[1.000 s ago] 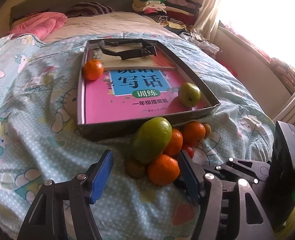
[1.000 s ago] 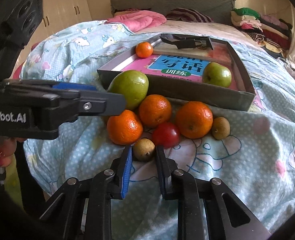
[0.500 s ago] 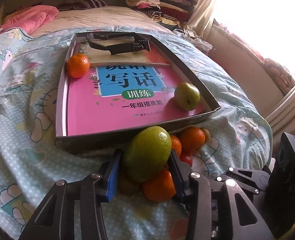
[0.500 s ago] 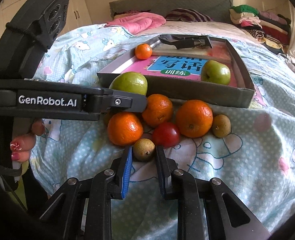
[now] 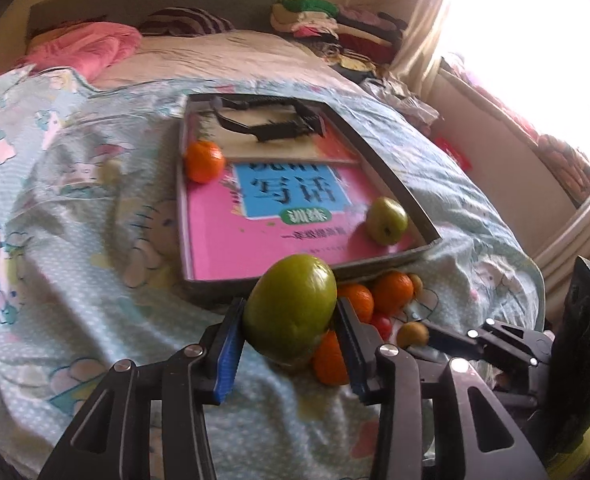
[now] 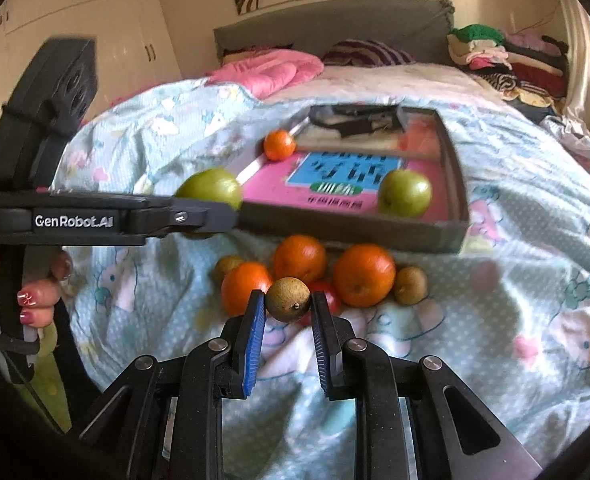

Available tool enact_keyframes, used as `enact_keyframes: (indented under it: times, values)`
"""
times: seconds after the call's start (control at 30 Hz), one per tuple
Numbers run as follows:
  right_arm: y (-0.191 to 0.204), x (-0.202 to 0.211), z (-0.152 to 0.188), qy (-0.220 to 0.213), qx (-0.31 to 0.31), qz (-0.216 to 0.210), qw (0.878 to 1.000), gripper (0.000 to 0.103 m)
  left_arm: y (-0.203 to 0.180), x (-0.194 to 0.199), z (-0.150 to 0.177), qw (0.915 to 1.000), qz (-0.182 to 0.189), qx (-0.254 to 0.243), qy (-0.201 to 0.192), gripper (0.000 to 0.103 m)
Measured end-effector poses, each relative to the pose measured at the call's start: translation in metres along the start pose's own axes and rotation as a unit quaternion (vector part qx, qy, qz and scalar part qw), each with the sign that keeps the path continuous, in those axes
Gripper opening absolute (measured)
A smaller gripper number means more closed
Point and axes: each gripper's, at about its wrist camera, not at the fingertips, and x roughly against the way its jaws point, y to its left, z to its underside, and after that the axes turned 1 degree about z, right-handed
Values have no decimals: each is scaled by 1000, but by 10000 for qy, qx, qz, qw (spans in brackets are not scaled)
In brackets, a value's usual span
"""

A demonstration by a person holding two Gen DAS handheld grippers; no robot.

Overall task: Organize fruits
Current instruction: 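Carry the green citrus with the left tool while the right tool carries the brown fruit onto the tray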

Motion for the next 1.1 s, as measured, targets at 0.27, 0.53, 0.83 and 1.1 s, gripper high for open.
enact_keyframes:
  times: [0.27, 0.53, 0.83, 1.1]
  values:
    - [-4, 5, -23, -238, 88, 144, 9996, 23, 14, 0, -15, 9997, -140, 206, -83, 44]
    - [-11, -6, -44, -310, 82, 196, 9993, 23, 14, -19, -34, 9996, -158, 240, -17, 43]
    - [-17, -20, -57, -268, 100, 255, 9993, 24, 14, -38, -38, 9994, -218, 229, 121, 40]
    - [-19, -33, -64, -173, 149, 265, 9994, 24, 12, -41, -43, 9995, -247, 162, 55, 40]
